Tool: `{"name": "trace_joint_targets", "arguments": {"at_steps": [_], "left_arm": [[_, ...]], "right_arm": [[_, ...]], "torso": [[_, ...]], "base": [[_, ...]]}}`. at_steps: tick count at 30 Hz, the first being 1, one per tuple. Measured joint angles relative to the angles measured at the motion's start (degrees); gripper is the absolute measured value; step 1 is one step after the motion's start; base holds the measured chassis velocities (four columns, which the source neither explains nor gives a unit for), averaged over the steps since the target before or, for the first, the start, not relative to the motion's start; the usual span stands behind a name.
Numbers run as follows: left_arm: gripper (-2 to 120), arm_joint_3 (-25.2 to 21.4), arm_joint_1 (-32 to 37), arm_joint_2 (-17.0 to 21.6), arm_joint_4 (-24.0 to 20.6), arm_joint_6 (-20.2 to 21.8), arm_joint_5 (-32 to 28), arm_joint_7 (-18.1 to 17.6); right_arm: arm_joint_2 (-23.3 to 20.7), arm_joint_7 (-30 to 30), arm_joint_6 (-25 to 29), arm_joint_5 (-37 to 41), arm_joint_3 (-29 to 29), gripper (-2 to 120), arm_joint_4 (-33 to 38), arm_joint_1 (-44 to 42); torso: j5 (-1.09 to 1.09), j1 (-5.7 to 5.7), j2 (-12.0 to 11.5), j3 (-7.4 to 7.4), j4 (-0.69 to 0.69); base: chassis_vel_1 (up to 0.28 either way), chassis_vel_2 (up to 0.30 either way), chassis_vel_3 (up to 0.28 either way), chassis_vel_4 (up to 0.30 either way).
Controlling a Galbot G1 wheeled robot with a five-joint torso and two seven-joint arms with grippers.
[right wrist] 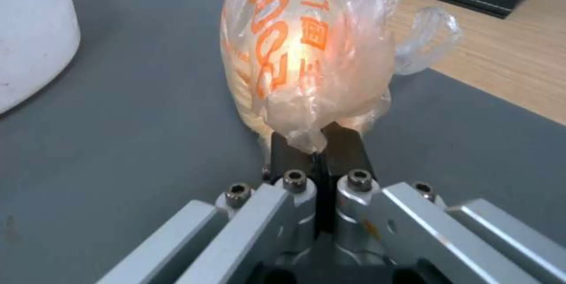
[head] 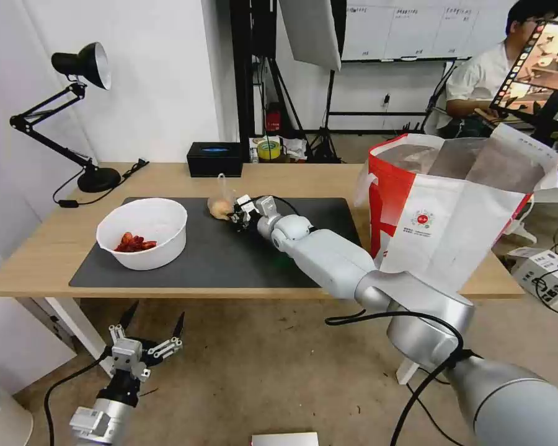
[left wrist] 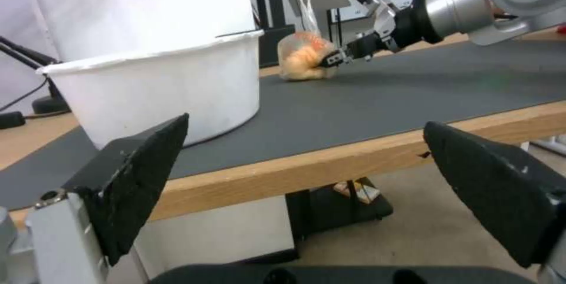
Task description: Pick up the trash from the table and place it into the takeout bag.
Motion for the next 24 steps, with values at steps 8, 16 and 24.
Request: {"name": "trace_joint_targets", "arguments": {"at_steps": [8,16,24], "left_arm": [[100,0.2,-0.2,0.0,0.2,0.0,-0.1,0.0],[100,0.2,-0.2,0.2,0.2,0.0,-0.1,0.0],[100,0.4,-0.5,0.2,0.4,0.0,-0.2,-0.1]], "right_arm": [[-0.2,0.7,0.0,-0.5,2.4,0,0.5,-0.5],[-1.5,4.0,1.8,-3.0,6.6,0,6.3,-1.7],[-8.2,13.4,3.9,-9.6,9.1,0,23.2,-6.7]], "torso": [[-0.01,0.00,0.0,0.01,0.00],[-0.01,0.00,0.0,0.00,0.01],[0.00,0.00,0.0,0.00,0.01]], "base": [[0.000,0.000,0.000,0.000],[0.000,0.000,0.000,0.000],[0.000,0.000,0.000,0.000]]}}
